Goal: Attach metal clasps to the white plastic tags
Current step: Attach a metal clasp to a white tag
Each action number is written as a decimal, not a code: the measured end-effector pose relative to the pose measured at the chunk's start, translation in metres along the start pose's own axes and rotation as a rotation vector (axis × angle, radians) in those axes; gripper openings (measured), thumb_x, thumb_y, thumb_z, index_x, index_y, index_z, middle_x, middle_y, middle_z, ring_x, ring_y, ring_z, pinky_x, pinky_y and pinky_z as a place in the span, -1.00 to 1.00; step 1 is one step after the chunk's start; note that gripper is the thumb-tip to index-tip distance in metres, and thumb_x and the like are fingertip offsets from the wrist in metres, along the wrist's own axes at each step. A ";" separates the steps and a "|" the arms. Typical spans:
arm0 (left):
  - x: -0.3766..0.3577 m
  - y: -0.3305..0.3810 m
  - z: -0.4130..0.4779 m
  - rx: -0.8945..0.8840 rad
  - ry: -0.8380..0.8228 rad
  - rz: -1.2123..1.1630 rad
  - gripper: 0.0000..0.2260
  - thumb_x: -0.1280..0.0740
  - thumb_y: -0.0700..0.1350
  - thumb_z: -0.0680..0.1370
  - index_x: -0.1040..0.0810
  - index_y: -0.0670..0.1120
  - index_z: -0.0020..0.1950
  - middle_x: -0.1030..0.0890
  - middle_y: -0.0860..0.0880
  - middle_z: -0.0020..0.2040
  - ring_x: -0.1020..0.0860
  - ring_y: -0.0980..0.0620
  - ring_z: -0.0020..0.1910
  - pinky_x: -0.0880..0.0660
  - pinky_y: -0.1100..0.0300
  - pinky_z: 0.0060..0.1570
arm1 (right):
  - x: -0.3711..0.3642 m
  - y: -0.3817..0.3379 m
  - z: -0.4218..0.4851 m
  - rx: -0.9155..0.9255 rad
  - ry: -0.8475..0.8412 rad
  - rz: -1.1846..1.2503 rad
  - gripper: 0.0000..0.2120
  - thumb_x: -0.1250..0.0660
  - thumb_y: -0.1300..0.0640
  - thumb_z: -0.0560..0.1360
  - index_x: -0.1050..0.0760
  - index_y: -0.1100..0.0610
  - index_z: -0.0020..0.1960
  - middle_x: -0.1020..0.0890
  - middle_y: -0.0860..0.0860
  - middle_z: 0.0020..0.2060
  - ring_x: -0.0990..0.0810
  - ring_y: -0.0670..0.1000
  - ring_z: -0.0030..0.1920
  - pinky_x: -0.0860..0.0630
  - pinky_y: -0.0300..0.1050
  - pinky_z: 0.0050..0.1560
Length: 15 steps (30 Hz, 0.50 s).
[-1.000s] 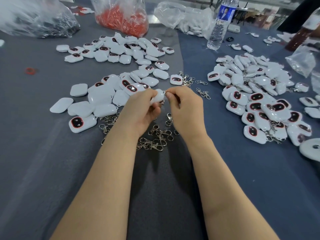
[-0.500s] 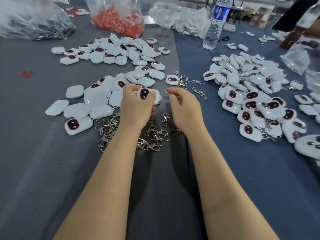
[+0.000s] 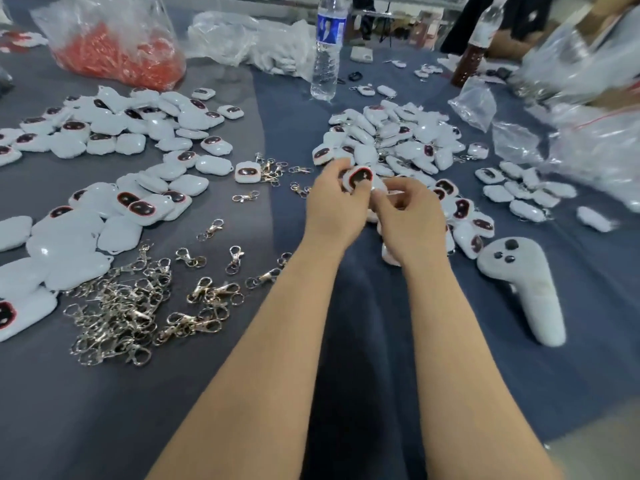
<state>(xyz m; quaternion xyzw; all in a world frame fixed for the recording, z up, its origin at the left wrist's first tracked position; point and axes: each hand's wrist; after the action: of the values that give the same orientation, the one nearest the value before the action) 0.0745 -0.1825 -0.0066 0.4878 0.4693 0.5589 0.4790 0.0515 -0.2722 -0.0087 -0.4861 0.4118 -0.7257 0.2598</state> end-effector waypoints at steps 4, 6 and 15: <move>-0.055 -0.014 0.003 0.094 -0.062 0.074 -0.82 -0.27 -0.19 0.53 -0.45 -0.13 0.13 -0.57 -0.08 0.07 -0.53 -0.05 0.05 -0.43 0.25 -0.01 | 0.022 0.029 0.009 -0.138 0.133 -0.167 -0.83 -0.27 0.03 0.54 -0.41 0.09 0.08 -0.49 -0.05 -0.15 -0.44 -0.04 -0.15 -0.32 -0.19 -0.14; -0.069 -0.021 0.004 0.050 -0.032 0.133 -0.85 -0.26 -0.20 0.54 -0.50 -0.13 0.10 -0.54 -0.03 0.01 -0.47 0.04 -0.04 -0.25 0.38 -0.21 | 0.024 0.040 0.013 -0.166 0.142 -0.216 -0.85 -0.25 0.02 0.55 -0.40 0.09 0.04 -0.50 -0.01 -0.08 -0.39 -0.07 -0.22 -0.23 -0.23 -0.27; -0.092 -0.024 0.020 0.092 0.012 -0.116 -0.74 -0.24 -0.21 0.58 -0.45 -0.17 0.27 -0.53 -0.06 0.19 -0.52 0.03 0.16 -0.45 0.20 0.19 | 0.010 0.053 0.035 -0.165 0.289 -0.031 -0.77 -0.24 0.10 0.55 -0.39 0.17 0.16 -0.56 0.09 0.02 -0.52 0.06 0.01 -0.42 -0.10 0.00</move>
<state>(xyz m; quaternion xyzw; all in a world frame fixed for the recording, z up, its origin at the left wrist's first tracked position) 0.1022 -0.2702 -0.0374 0.4778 0.5250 0.5108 0.4850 0.0788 -0.3205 -0.0425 -0.4028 0.4956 -0.7556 0.1458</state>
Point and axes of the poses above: each hand's wrist, its own z-axis towards the middle knuckle, its own x-axis out of the back of the hand, y = z × x
